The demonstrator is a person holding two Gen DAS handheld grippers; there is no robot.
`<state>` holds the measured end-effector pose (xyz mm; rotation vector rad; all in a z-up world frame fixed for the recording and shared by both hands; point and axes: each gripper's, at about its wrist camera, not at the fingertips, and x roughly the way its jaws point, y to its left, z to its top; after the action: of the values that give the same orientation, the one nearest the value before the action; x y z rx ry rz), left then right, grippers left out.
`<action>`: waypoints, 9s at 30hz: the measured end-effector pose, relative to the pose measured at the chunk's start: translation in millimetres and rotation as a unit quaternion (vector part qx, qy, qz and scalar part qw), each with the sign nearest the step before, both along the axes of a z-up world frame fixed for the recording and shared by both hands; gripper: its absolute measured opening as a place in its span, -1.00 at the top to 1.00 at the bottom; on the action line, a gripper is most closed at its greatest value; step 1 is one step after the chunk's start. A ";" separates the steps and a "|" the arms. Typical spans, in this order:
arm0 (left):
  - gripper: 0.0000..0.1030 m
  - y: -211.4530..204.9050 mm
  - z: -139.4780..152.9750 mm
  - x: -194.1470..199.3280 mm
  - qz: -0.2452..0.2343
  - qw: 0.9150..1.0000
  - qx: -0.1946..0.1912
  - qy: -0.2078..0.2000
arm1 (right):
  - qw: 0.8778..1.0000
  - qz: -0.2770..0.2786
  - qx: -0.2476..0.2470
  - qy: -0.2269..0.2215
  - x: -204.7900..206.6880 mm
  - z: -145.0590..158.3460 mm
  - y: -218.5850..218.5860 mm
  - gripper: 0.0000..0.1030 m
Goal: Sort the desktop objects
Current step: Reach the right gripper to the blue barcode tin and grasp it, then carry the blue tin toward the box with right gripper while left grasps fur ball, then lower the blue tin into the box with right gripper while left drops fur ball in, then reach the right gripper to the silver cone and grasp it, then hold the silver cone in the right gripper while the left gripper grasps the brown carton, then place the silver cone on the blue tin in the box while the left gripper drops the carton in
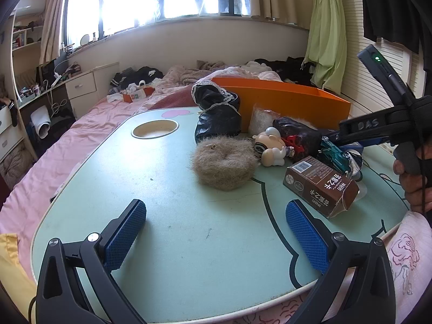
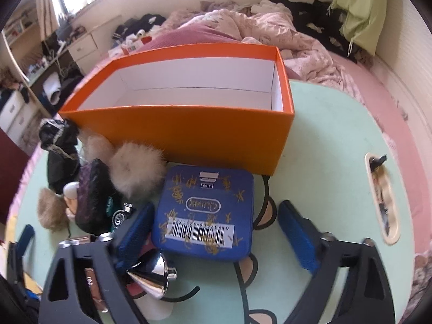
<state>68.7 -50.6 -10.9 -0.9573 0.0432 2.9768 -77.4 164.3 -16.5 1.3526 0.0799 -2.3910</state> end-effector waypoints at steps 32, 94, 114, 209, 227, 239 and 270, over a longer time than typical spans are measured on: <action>-0.26 -7.8 31.9 -72.5 -0.034 0.990 0.070 -0.118 | 0.986 -0.002 -0.143 0.086 48.6 29.6 37.3 -0.27; -0.53 16.2 94.6 -143.0 -0.102 0.972 0.188 -0.095 | 0.991 0.009 -0.093 0.093 -41.6 69.3 7.1 -0.66; -0.61 20.7 22.5 -16.3 -0.033 0.995 0.031 -0.084 | 0.998 0.047 0.006 0.040 84.5 6.6 20.2 -0.79; -0.55 43.7 40.6 -60.1 -0.250 0.952 0.117 -0.128 | 0.993 -0.015 -0.110 0.045 41.8 22.2 27.9 0.42; -0.10 100.3 27.6 -45.4 -0.273 0.953 -0.014 -0.129 | 0.992 -0.019 -0.115 0.041 40.3 19.2 31.2 0.42; -0.11 94.3 45.4 -39.9 -0.240 0.965 -0.010 -0.104 | 0.992 -0.008 -0.102 0.076 48.3 37.8 25.2 0.42; -0.59 27.3 96.8 -173.3 -0.055 0.997 0.055 -0.030 | 0.982 0.001 0.031 0.188 -55.1 73.4 -41.1 -0.17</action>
<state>-104.7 -23.3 85.9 -0.9957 -0.0664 2.8170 -132.5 123.2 57.0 0.9058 0.2607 -2.6325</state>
